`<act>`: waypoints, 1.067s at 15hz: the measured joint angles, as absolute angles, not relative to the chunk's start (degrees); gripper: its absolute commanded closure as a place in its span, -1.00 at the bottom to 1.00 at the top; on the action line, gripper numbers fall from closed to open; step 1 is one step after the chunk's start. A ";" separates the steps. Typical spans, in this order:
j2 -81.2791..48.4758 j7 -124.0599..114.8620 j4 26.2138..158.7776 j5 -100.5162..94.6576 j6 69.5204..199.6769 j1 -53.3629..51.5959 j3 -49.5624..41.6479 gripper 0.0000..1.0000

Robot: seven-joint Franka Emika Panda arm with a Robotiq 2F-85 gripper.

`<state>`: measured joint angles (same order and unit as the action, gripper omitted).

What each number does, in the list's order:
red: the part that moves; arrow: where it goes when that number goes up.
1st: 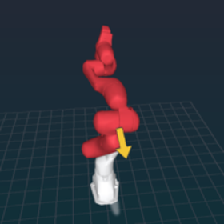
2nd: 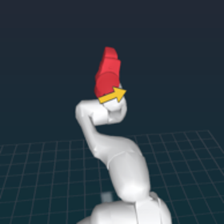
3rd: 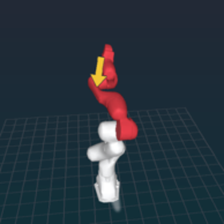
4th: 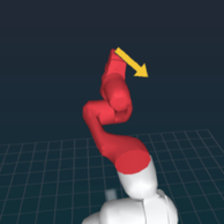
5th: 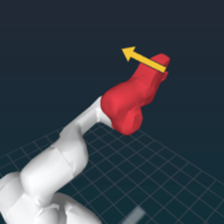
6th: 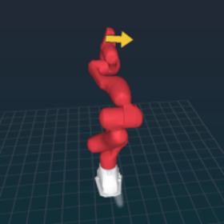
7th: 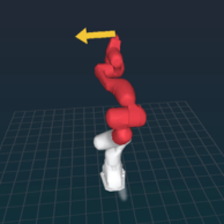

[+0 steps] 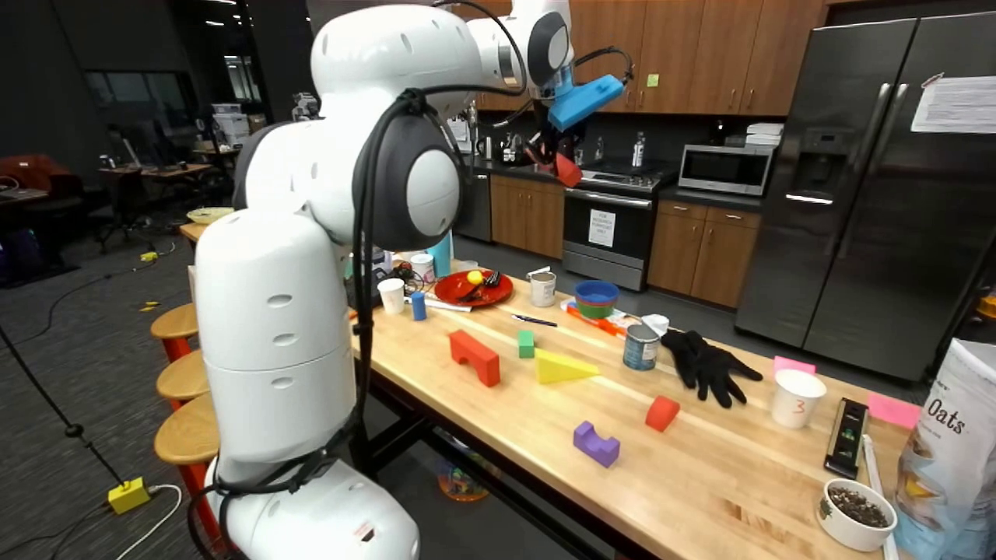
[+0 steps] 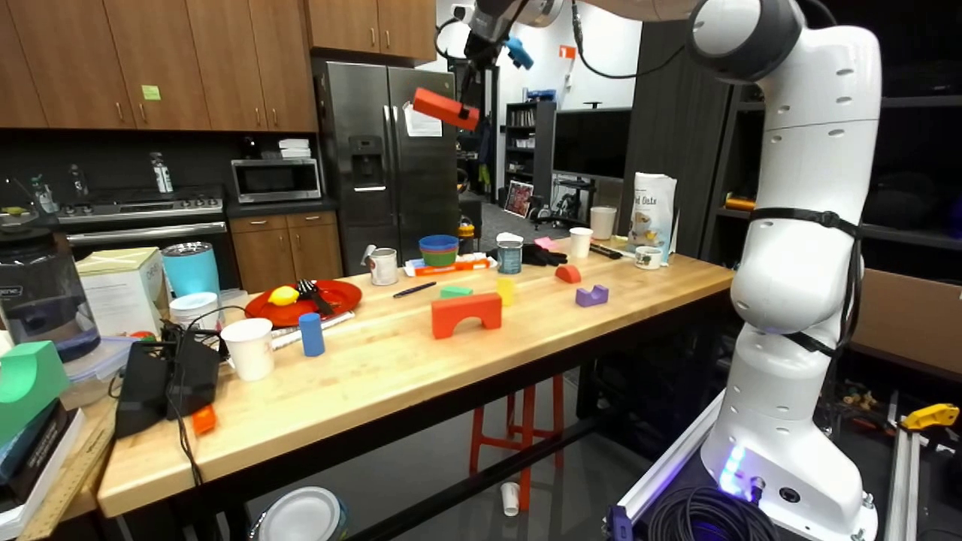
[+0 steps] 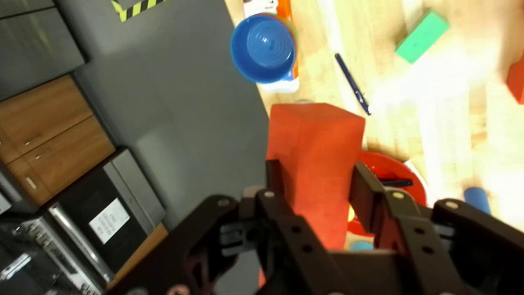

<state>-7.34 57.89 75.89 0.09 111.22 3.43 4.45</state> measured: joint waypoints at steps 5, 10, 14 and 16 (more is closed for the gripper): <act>-15.99 57.88 61.58 -0.95 96.18 3.35 3.75 0.64; -23.40 56.51 48.21 2.21 94.90 3.63 3.75 0.14; -27.05 54.14 40.88 2.40 95.03 3.58 3.75 0.14; -27.56 53.93 40.13 2.41 95.03 3.55 3.75 0.14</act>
